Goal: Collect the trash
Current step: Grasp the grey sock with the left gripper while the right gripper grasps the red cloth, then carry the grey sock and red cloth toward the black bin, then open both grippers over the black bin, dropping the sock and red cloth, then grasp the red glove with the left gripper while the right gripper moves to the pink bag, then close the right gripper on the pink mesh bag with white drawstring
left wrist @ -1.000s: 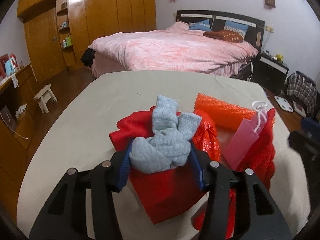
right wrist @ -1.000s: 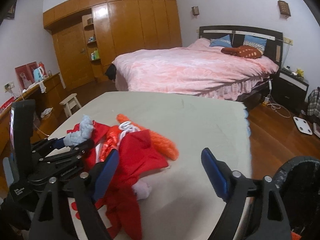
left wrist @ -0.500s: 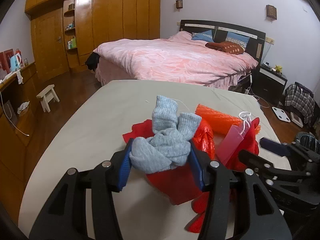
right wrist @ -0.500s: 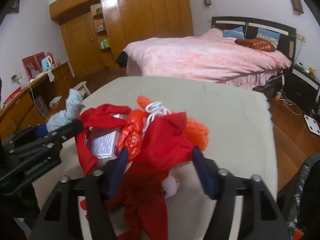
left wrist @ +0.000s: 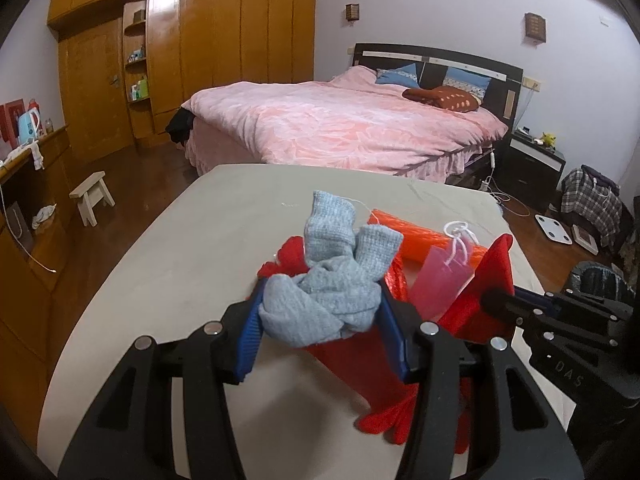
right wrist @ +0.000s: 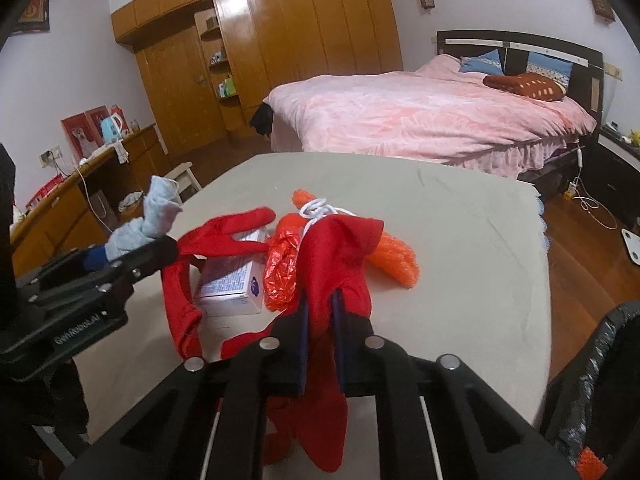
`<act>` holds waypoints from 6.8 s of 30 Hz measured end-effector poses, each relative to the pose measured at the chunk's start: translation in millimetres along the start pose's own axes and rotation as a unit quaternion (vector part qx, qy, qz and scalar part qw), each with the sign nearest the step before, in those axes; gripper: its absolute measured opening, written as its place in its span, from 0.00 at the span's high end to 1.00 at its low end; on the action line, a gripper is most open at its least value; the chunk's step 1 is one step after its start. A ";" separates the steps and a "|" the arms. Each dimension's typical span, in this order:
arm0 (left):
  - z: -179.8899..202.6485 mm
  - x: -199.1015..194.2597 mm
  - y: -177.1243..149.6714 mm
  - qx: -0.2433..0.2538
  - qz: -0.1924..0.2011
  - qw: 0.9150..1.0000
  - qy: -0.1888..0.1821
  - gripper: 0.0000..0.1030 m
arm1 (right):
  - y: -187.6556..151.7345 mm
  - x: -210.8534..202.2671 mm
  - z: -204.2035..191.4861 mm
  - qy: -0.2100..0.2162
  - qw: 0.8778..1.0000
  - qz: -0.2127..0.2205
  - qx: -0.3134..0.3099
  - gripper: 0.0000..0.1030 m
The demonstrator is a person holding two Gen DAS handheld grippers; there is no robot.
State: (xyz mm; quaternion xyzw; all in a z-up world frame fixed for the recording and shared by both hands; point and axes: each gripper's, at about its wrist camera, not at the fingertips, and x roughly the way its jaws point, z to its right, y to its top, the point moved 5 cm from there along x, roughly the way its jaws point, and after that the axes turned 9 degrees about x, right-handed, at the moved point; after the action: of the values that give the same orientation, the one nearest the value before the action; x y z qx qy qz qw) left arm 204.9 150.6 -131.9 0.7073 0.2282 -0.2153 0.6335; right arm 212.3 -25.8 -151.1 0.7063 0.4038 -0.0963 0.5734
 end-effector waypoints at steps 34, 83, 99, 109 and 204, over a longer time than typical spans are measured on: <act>34.9 -40.6 1.0 0.013 0.012 0.999 -0.035 0.52 | 18.7 -81.7 19.1 0.010 0.999 0.039 0.023 0.91; 326.0 -51.9 32.4 0.152 0.048 0.952 -0.263 0.49 | -14.9 -264.1 235.3 -0.208 0.962 0.109 0.136 0.89; 278.6 -44.0 16.1 0.160 0.045 0.964 -0.209 0.16 | -27.5 -268.7 232.8 -0.240 0.949 0.139 0.150 0.06; 173.7 -41.1 10.9 0.130 0.036 0.985 -0.104 0.15 | -11.5 -207.7 169.2 -0.167 0.969 0.127 0.128 0.06; -37.7 -2.4 4.8 -0.024 0.021 0.999 0.011 0.95 | 19.7 42.1 -17.5 -0.004 1.000 0.002 0.005 0.84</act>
State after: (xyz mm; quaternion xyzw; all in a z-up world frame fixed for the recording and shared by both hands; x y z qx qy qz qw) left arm 206.5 187.5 -122.7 0.6987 0.2258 -0.1884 0.6522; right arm 247.6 8.8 -156.2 0.7096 0.3997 -0.1000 0.5716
